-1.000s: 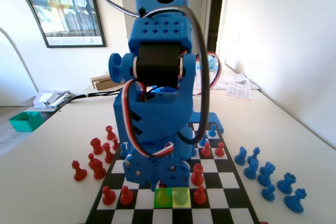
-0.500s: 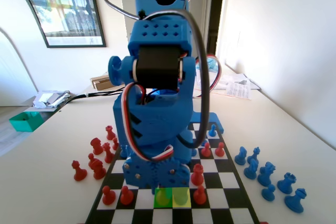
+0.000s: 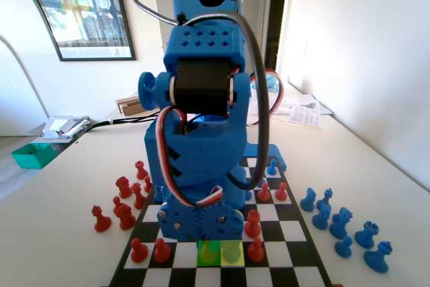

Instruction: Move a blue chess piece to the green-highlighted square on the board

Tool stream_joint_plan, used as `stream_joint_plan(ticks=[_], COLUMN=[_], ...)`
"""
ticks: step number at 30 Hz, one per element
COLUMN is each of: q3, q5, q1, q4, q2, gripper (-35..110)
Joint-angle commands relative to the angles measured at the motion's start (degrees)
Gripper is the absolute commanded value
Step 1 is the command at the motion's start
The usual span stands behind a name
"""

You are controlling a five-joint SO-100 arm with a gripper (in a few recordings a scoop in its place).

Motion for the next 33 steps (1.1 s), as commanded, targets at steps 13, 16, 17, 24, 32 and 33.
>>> stream_joint_plan(ticks=[13, 16, 17, 24, 32, 33], q3=[-12.39, -13.80, -13.80, -12.92, -12.39, -12.22], q5=[-1.58, -1.76, -1.93, -4.39, -10.99, -11.43], q1=[9.05, 12.57, 13.89, 25.66, 37.09, 38.06], q4=[16.26, 18.28, 18.63, 22.85, 27.86, 27.69], q2=[17.14, 19.16, 20.04, 23.29, 18.37, 17.31], gripper=[1, 1, 1, 1, 1, 1])
